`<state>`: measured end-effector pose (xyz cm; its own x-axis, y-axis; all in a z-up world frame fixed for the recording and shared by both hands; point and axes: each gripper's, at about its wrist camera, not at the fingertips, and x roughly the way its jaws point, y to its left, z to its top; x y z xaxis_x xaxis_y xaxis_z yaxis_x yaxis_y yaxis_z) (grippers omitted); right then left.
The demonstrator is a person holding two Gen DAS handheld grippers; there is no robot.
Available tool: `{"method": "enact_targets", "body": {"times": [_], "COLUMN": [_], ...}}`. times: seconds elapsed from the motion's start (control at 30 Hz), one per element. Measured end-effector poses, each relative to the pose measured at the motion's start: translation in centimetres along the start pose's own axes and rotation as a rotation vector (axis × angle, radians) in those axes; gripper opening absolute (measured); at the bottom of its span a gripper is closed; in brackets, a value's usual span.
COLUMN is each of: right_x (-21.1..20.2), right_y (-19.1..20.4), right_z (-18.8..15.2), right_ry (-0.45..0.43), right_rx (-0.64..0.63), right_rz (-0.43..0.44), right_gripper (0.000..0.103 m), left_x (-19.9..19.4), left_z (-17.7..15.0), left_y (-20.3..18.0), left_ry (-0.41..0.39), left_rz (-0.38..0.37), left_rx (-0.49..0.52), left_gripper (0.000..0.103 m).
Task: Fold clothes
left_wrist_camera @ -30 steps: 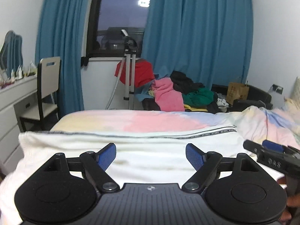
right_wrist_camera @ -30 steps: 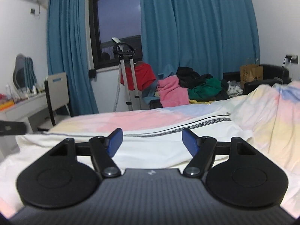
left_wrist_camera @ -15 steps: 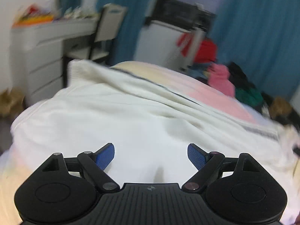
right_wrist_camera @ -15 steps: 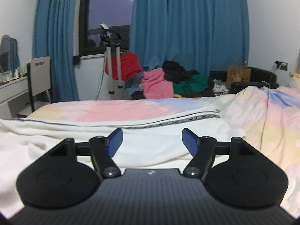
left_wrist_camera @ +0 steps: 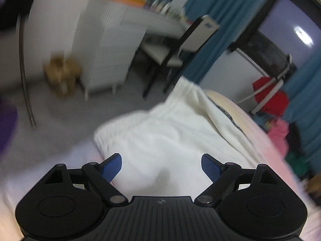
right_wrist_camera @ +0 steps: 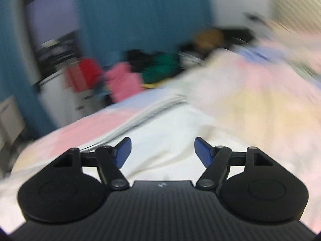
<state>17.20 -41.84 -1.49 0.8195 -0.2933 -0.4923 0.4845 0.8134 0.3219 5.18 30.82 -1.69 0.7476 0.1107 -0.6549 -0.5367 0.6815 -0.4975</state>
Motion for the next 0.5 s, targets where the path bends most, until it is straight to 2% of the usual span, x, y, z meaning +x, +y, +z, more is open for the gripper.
{"method": "enact_targets", "body": {"times": [0.1, 0.23, 0.37, 0.5], "right_x": [-1.3, -1.9, -0.9, 0.1], "right_y": [-5.5, -10.5, -12.4, -13.2], "right_z": [-0.3, -3.2, -4.1, -4.9], "right_ry": [-0.038, -0.004, 0.069, 0.112], "right_rx": [0.131, 0.275, 0.399, 0.444], "right_rz": [-0.089, -0.128, -0.132, -0.186], "right_gripper": [0.074, 0.074, 0.073, 0.073], "left_x": [0.2, 0.8, 2.4, 3.5], "left_z": [0.2, -0.3, -0.4, -0.6], "left_y": [1.0, 2.6, 4.1, 5.7], "left_ry": [0.036, 0.085, 0.115, 0.136], "left_rz": [-0.016, -0.026, 0.020, 0.051], "left_rx": [-0.030, -0.128, -0.219, -0.311], "left_gripper": [0.089, 0.089, 0.089, 0.089]}}
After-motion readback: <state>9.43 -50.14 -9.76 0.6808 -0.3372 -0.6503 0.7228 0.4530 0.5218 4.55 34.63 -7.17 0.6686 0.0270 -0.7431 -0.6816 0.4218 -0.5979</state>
